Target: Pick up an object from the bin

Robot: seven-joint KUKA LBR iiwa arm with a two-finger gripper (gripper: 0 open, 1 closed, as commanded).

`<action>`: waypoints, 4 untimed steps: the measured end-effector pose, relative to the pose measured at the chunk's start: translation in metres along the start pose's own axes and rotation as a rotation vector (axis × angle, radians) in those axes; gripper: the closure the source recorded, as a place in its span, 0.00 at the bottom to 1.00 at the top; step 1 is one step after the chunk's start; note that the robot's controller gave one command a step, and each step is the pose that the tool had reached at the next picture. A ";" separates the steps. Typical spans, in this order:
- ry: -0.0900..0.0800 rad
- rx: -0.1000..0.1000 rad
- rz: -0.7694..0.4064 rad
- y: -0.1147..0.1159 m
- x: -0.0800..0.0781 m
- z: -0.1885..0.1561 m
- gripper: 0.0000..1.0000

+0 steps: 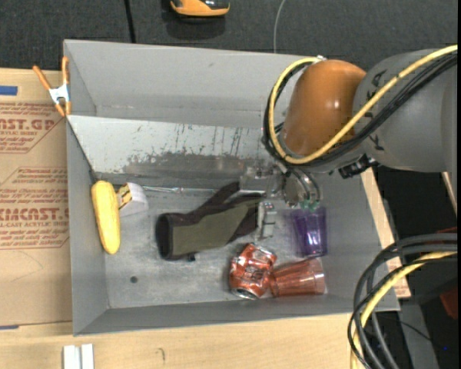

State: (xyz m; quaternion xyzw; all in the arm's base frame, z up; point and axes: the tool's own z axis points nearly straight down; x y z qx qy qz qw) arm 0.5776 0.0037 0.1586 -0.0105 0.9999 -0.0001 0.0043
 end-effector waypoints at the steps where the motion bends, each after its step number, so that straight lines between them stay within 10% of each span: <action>1: 0.006 -0.001 0.110 0.009 0.004 0.054 0.00; 2: 0.001 0.000 0.088 0.012 -0.003 0.087 1.00; 4: 0.014 -0.001 0.086 0.015 -0.006 0.037 1.00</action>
Offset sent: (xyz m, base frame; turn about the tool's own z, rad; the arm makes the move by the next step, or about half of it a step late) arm 0.0019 0.0112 -0.0886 0.0880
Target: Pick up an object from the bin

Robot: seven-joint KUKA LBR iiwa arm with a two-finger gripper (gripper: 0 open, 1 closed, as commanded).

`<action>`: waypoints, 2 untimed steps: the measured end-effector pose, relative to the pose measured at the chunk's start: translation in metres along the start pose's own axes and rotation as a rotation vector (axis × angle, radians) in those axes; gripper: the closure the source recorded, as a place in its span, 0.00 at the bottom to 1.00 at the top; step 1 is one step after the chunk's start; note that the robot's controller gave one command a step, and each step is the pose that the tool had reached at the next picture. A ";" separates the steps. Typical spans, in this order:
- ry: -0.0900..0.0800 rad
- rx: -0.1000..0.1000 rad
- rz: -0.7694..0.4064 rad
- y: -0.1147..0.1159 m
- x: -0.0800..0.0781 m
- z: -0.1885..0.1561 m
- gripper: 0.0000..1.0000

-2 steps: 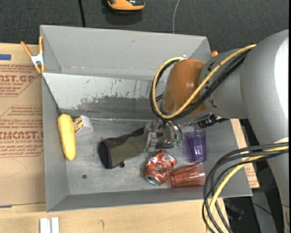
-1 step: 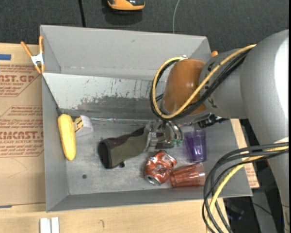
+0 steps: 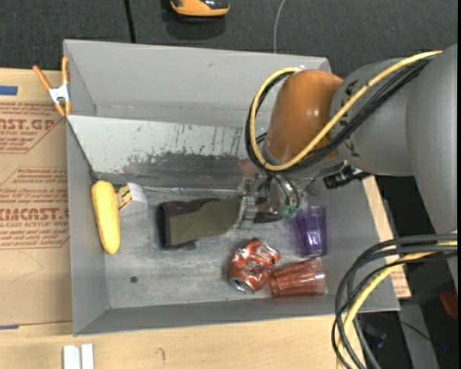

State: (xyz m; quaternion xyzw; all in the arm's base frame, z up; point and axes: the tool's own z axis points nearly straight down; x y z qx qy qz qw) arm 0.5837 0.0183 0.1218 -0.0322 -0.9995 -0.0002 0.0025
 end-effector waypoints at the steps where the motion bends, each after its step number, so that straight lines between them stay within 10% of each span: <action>1: -0.006 -0.001 0.022 0.004 -0.003 -0.055 1.00; 2: 0.001 0.000 0.036 0.002 0.000 -0.097 1.00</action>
Offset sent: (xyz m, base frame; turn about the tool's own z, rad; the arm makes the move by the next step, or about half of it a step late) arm -0.0008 -0.0039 0.1720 0.0571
